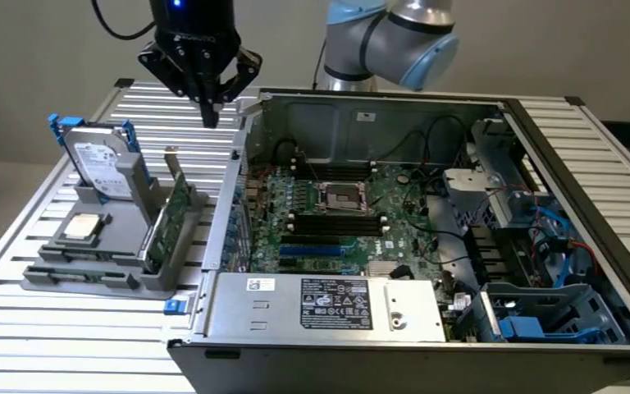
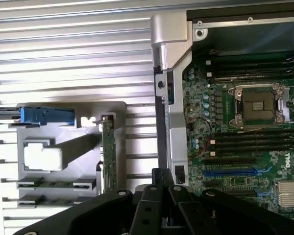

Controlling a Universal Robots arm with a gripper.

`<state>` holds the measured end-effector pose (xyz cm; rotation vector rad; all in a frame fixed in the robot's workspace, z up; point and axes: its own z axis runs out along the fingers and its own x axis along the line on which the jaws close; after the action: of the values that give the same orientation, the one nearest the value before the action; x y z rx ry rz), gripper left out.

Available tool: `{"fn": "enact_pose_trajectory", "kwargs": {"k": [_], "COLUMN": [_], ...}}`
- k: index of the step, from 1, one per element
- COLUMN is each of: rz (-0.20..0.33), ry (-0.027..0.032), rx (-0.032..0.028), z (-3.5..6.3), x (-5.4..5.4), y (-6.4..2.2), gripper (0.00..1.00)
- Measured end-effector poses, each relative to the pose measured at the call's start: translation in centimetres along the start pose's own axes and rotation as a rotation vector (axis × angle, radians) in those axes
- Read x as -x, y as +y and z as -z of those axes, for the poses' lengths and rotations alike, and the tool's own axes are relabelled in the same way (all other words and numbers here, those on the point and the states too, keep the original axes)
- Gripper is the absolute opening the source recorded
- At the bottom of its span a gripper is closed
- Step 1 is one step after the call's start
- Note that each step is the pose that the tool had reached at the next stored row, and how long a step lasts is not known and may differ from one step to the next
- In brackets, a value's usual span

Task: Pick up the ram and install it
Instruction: 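Reach for the ram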

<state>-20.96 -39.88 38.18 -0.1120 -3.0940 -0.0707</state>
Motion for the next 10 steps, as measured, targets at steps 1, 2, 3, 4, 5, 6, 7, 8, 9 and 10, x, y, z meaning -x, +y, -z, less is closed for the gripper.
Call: {"fn": "enact_pose_trajectory", "kwargs": {"k": [1,2,3,4,5,6,7,8,9,10], "rz": [0.0,0.0,0.0,0.0,0.0,0.0,0.0,0.0,0.0,0.0], "ry": [0.0001,0.0,0.0,0.0,-0.0001,-0.0001,-0.0001,-0.0001,-0.0002,-0.0002], "rx": [-0.0001,-0.0001,-0.0002,-0.0004,-0.0008,-0.0013,-0.0018,-0.0023,-0.0026,-0.0029], "z": [-0.09,-0.17,-0.25,-0.32,-0.37,-0.42,-0.47,-0.53,-0.58,-0.63], "x": [-0.5,-0.9,-1.4,-1.8,-2.3,-2.7,-3.2,-3.6,-4.1,-4.5], "y": [-0.03,-0.07,-0.11,-0.14,-0.18,-0.21,-0.25,-0.28,-0.32,-0.35], "gripper": [0.11,0.11,0.11,0.11,0.11,0.11,0.11,0.11,0.11,0.11]}}
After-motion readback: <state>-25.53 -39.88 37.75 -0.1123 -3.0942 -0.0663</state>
